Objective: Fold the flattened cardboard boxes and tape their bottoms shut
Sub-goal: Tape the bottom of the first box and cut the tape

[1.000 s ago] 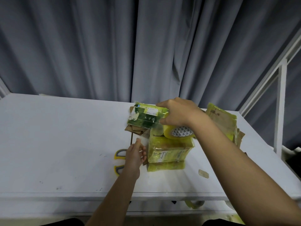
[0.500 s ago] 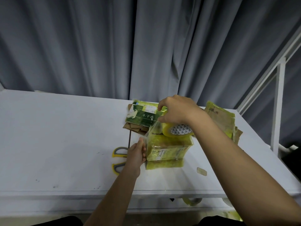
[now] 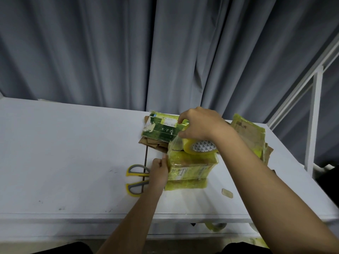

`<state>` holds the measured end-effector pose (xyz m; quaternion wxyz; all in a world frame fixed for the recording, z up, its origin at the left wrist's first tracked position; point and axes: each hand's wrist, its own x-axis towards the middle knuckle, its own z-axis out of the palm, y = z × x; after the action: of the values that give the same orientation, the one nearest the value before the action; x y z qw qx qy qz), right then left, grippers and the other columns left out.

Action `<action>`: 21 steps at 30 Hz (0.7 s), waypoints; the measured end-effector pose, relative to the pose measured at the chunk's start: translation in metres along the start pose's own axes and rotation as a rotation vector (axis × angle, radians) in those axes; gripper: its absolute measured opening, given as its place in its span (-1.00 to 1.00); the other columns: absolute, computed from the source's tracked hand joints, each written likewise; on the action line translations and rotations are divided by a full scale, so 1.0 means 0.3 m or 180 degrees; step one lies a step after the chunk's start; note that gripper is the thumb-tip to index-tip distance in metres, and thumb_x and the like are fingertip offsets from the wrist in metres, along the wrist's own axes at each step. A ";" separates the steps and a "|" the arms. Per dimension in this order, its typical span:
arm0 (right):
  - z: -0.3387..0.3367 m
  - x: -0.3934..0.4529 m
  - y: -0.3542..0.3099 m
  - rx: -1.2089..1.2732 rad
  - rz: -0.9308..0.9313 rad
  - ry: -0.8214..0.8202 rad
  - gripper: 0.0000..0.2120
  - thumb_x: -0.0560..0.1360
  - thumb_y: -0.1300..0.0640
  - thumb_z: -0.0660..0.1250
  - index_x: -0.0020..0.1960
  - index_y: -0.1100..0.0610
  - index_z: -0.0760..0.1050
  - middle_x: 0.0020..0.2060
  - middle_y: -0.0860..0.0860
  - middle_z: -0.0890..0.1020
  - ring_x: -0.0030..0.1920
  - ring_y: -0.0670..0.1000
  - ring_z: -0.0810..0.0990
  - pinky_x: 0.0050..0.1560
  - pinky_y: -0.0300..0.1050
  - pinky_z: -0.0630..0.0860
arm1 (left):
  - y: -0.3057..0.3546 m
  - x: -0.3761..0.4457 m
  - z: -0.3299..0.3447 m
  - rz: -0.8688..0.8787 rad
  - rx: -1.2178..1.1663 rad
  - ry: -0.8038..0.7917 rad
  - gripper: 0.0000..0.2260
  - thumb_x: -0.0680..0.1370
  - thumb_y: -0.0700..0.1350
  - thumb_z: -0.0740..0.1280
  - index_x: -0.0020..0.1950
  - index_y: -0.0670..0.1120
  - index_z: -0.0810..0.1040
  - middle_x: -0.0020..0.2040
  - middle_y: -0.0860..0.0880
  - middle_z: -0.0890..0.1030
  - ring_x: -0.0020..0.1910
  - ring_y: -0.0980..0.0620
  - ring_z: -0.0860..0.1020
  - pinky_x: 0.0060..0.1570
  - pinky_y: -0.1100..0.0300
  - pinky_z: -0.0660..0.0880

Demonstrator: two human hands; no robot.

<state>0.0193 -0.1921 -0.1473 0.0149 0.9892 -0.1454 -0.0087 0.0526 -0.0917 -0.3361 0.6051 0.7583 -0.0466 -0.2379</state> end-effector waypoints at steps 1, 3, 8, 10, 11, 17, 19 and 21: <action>-0.001 0.000 -0.001 -0.0005 0.0004 0.0001 -0.56 0.44 -0.15 0.36 0.29 -0.10 0.46 0.16 -0.02 0.54 0.13 0.06 0.52 -0.12 -0.11 0.35 | -0.003 -0.002 -0.005 0.0086 0.0159 0.0000 -0.70 0.65 0.03 0.06 0.04 -0.19 0.40 -0.23 -0.02 0.45 -0.19 -0.01 0.46 -0.21 0.14 0.32; 0.000 0.000 -0.003 -0.0013 0.0001 0.0003 -0.55 0.44 -0.15 0.36 0.30 -0.09 0.46 0.17 -0.01 0.54 0.14 0.06 0.51 -0.12 -0.11 0.34 | -0.012 0.006 -0.016 0.0316 0.0620 0.0008 -0.78 0.66 -0.04 0.08 0.01 -0.18 0.37 -0.26 -0.01 0.44 -0.21 -0.03 0.46 -0.26 0.16 0.30; 0.004 0.002 0.000 -0.0010 -0.0021 0.0043 -0.55 0.44 -0.15 0.36 0.30 -0.09 0.45 0.19 -0.01 0.54 0.17 0.07 0.51 -0.10 -0.12 0.33 | 0.028 0.007 -0.069 0.1335 0.0120 0.0811 -0.85 0.63 -0.21 0.13 0.09 -0.14 0.47 0.03 -0.07 0.51 0.03 0.00 0.49 0.03 0.16 0.44; 0.006 0.005 0.003 0.0008 -0.0013 0.0058 -0.55 0.43 -0.15 0.36 0.30 -0.10 0.45 0.20 -0.01 0.54 0.16 0.06 0.51 -0.10 -0.13 0.33 | 0.060 -0.032 -0.076 0.1432 -0.0617 0.0399 -0.77 0.66 -0.12 0.09 0.25 -0.05 0.44 0.15 0.07 0.52 0.14 0.16 0.48 0.12 0.37 0.41; 0.006 0.005 0.004 0.0001 -0.0017 0.0069 -0.55 0.43 -0.15 0.36 0.29 -0.10 0.45 0.20 -0.01 0.54 0.16 0.06 0.51 -0.10 -0.13 0.33 | 0.057 -0.049 -0.064 0.1274 -0.0922 -0.0129 -0.72 0.66 0.00 0.06 0.33 0.03 0.40 0.21 0.15 0.49 0.20 0.24 0.45 0.16 0.41 0.38; 0.003 0.003 0.005 -0.0010 -0.0026 0.0058 -0.54 0.43 -0.13 0.37 0.30 -0.10 0.46 0.18 -0.01 0.54 0.14 0.06 0.52 -0.11 -0.13 0.34 | 0.013 -0.077 -0.028 0.0195 -0.0237 -0.1179 -0.25 0.45 0.42 -0.06 0.55 0.10 -0.06 0.52 0.14 0.03 0.50 0.10 0.00 0.49 0.05 0.01; 0.001 0.001 0.004 0.0009 -0.0026 0.0080 -0.55 0.42 -0.13 0.37 0.29 -0.10 0.46 0.18 -0.01 0.54 0.14 0.06 0.52 -0.11 -0.12 0.34 | 0.032 -0.057 -0.057 0.0525 0.0209 -0.1446 -0.19 0.43 0.36 0.04 0.53 0.10 -0.27 0.49 0.20 -0.18 0.47 0.16 -0.11 0.47 0.03 0.00; 0.001 0.000 0.007 0.0019 -0.0031 0.0081 -0.55 0.43 -0.14 0.37 0.29 -0.10 0.46 0.18 -0.01 0.54 0.14 0.06 0.52 -0.12 -0.12 0.34 | 0.053 -0.021 -0.083 0.1017 0.0436 -0.1674 0.02 0.34 0.36 0.33 0.49 0.18 -0.37 0.52 0.20 -0.23 0.50 0.17 -0.10 0.48 0.00 0.05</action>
<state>0.0188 -0.1941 -0.1474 0.0138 0.9900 -0.1404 0.0043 0.0608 -0.0713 -0.3154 0.5496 0.6929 -0.3359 -0.3241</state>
